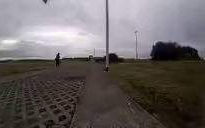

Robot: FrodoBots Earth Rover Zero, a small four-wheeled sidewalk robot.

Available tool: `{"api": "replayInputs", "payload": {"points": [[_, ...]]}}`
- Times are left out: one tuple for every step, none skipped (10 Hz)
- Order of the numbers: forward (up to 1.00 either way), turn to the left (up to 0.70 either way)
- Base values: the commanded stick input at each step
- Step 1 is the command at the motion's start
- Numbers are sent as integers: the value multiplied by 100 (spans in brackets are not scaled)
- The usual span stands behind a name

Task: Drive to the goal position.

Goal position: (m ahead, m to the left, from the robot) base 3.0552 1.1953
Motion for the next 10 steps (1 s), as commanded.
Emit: {"api": "replayInputs", "payload": {"points": [[0, 85], [0, 85], [0, 85], [0, 85], [0, 85], [0, 85], [0, 85], [0, 85], [85, 0], [85, 0]]}}
